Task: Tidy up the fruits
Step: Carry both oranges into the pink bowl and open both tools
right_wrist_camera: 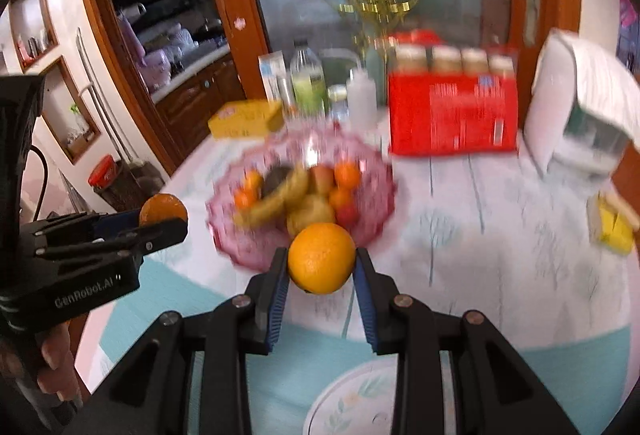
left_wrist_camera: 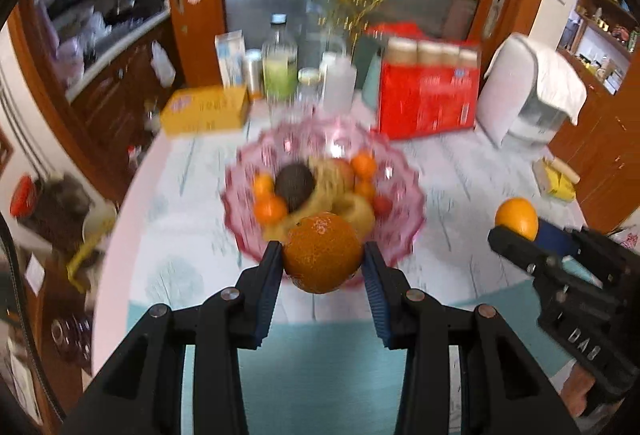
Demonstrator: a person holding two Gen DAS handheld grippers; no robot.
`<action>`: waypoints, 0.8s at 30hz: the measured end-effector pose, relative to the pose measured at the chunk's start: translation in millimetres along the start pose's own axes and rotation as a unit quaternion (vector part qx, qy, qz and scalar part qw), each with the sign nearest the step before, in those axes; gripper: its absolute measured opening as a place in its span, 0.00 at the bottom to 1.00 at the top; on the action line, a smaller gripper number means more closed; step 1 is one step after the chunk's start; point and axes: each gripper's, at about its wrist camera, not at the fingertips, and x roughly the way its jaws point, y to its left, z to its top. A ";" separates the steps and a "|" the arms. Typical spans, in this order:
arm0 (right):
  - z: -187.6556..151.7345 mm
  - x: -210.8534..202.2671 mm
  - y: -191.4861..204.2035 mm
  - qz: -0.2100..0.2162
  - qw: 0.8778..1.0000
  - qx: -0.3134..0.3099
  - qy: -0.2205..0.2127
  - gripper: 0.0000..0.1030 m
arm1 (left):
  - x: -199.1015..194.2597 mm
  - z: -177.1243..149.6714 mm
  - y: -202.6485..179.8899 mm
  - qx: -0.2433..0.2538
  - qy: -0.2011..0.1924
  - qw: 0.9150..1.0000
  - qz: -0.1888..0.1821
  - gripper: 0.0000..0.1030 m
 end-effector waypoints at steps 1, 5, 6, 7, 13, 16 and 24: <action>12.6 -1.5 0.2 0.000 1.000 -0.002 -0.005 0.31 | -2.9 11.1 2.6 0.007 -0.008 1.000 0.004 0.38; 57.5 4.6 1.1 -0.010 1.000 -0.009 -0.021 0.31 | 0.6 42.8 10.8 0.023 -0.026 0.999 0.030 0.38; 65.1 8.5 1.0 -0.011 1.000 -0.010 -0.023 0.31 | 4.1 50.1 13.7 0.027 -0.028 0.999 0.031 0.38; 72.9 14.2 0.6 -0.012 1.000 -0.010 -0.025 0.31 | 8.8 56.5 16.9 0.028 -0.031 0.999 0.028 0.38; 93.1 75.3 -9.7 0.001 1.000 0.022 -0.002 0.31 | 58.2 76.1 30.9 0.012 -0.013 1.000 0.019 0.38; 89.1 105.6 -11.2 -0.002 1.000 0.026 0.015 0.31 | 91.8 75.8 37.1 0.000 0.001 1.000 0.009 0.38; 57.9 187.8 -18.4 -0.013 0.996 0.028 0.083 0.32 | 172.1 60.6 45.9 -0.020 0.058 0.998 -0.004 0.38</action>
